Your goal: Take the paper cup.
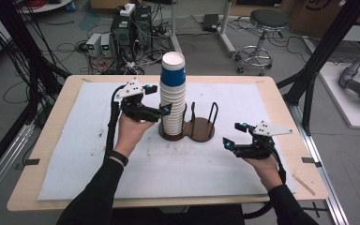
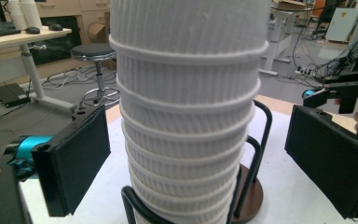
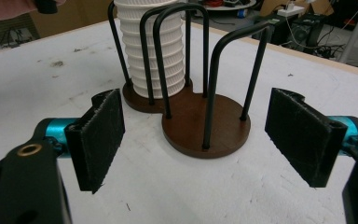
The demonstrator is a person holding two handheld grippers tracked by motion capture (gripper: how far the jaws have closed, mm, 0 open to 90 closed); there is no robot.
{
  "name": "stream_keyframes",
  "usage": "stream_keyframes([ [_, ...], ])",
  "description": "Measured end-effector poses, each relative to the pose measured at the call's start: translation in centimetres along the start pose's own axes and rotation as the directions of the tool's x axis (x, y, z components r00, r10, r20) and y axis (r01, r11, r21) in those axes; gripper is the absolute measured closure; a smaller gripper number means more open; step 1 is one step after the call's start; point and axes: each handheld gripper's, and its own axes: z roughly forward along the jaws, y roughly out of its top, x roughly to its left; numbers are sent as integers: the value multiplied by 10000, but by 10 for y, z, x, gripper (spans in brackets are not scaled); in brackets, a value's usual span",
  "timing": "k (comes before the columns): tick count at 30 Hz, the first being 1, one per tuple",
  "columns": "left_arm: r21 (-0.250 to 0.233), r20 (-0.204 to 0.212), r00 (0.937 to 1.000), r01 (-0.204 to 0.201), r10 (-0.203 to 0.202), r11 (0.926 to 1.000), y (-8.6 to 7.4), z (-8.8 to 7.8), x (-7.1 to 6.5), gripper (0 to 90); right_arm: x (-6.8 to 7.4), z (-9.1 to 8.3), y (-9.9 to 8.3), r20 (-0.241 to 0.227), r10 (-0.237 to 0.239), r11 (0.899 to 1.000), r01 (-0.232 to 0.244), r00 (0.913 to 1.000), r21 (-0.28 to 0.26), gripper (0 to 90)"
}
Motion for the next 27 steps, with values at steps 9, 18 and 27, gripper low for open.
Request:
stream_keyframes([
  [9, -223, 415, 9990, 176, -167, 9996, 7, 18, 10, 65, 1, 0, 0, -188, 50, 10000, -51, 9998, -47, 200],
  [18, -270, 623, 9978, 255, -238, 9993, 6, 29, 14, 65, 1, 1, 0, -331, 25, 10000, -26, 9994, -32, 200],
  [27, -349, 775, 9969, 151, -123, 9993, 6, 32, 14, 103, 5, 3, 4, -527, -7, 10000, 9, 9986, 38, 200],
])
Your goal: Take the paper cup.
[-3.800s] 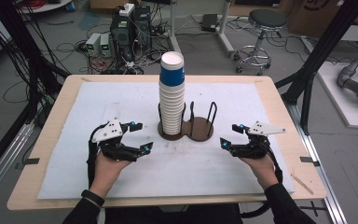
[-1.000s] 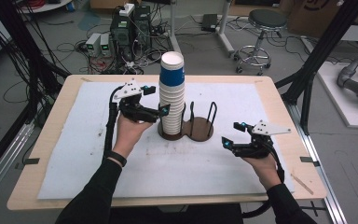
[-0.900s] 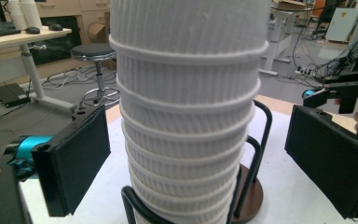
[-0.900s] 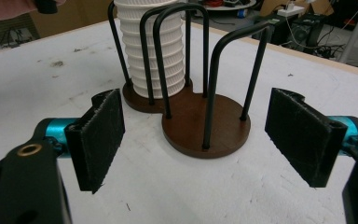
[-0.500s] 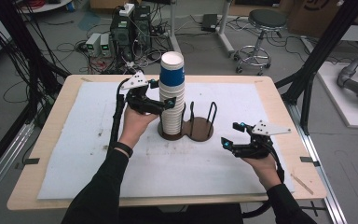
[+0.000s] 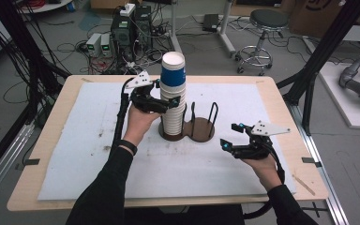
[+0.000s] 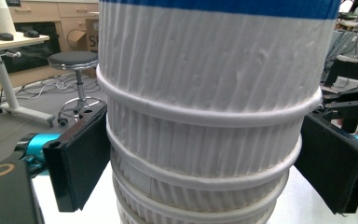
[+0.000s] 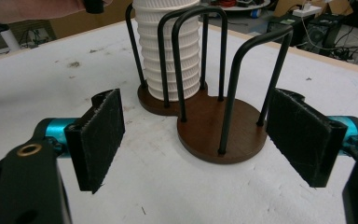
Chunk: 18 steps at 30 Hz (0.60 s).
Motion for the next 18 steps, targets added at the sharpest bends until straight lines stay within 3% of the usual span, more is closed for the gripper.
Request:
stream_keyframes([
  [11, 43, 31, 10000, -86, 86, 10000, 0, -1, 1, 106, -1, 2, 19, -3, 16, 9995, -16, 10000, -322, 204],
  [17, 35, 12, 10000, -60, 60, 10000, 0, -1, 0, 106, -4, 6, 43, -82, -138, 9984, 133, 9999, -549, 205],
  [18, 30, -11, 10000, -60, 60, 10000, 0, 0, 0, 106, -4, 8, 54, -87, -251, 9976, 245, 9996, -640, 207],
])
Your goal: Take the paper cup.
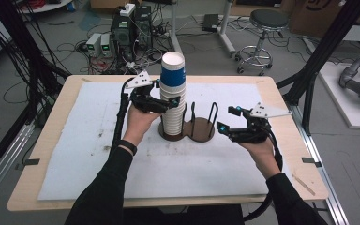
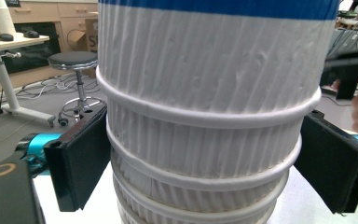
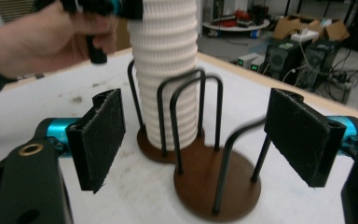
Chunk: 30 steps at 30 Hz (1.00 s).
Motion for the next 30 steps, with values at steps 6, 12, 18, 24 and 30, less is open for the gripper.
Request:
stream_keyframes([
  [6, 44, -2, 10000, -1, 1, 10000, 0, -1, 0, 107, -2, 10, 36, -119, -211, 9993, 207, 9997, -300, 208],
  [12, 13, -30, 10000, -10, 10, 10000, 0, 0, 0, 107, -3, 24, 67, -291, -304, 9976, 286, 9991, -628, 208],
  [18, 18, -19, 10000, -10, 10, 10000, 0, 0, 0, 107, 2, 41, 100, -415, -541, 9952, 505, 9977, -840, 209],
  [24, -3, -30, 10000, 6, -6, 10000, 0, 0, 0, 108, 9, 59, 130, -597, -758, 9931, 699, 9953, -946, 209],
  [30, 12, -23, 10000, 8, -8, 10000, 0, 0, 0, 108, 14, 75, 145, -642, -752, 9939, 696, 9951, -857, 209],
])
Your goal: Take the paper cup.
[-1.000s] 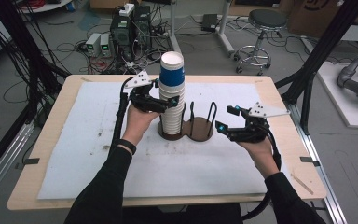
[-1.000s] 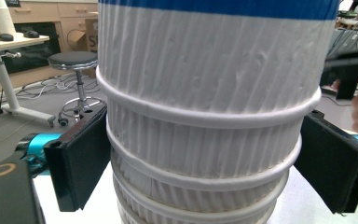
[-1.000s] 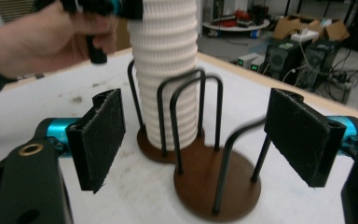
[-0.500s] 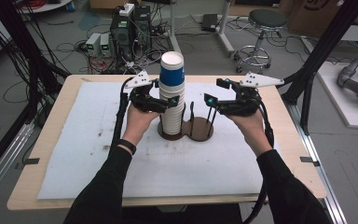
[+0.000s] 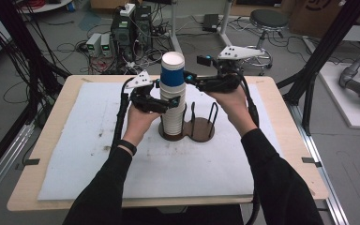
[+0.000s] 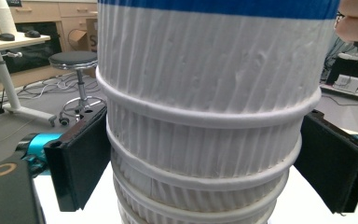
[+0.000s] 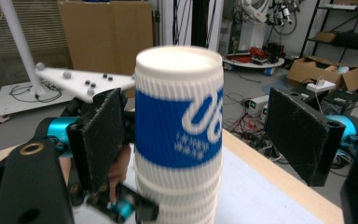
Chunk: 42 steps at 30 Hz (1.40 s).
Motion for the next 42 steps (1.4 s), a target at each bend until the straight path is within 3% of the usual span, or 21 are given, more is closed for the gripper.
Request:
stream_keyframes([
  [9, 4, 10, 10000, -23, 23, 10000, 0, 0, 0, 108, 4, 30, 15, -129, 353, 9991, -349, 9993, 259, 209],
  [13, 31, 13, 10000, -23, 23, 10000, 0, 0, 0, 108, 6, 43, 18, -153, 483, 9970, -472, 9987, 612, 214],
  [14, 29, 21, 10000, -35, 35, 10000, 0, 0, 0, 108, 6, 47, 19, -129, 460, 9962, -449, 9989, 748, 293],
  [16, 22, 4, 10000, -4, 4, 10000, 0, 0, 1, 108, 7, 49, 20, -115, 406, 9963, -396, 9991, 758, 296],
  [25, 219, 37, 10000, -72, 71, 9997, 3, 0, 0, 108, 8, 48, 21, -66, 317, 9972, -311, 9995, 680, 302],
  [29, 248, 41, 10000, -88, 87, 9997, 4, 1, 0, 108, 8, 42, 25, -88, 346, 9991, -343, 9994, 250, 303],
  [42, 221, 56, 10000, -69, 67, 9997, 3, 1, 0, 109, 19, 26, 62, -56, -172, 9976, 168, 9998, -667, 303],
])
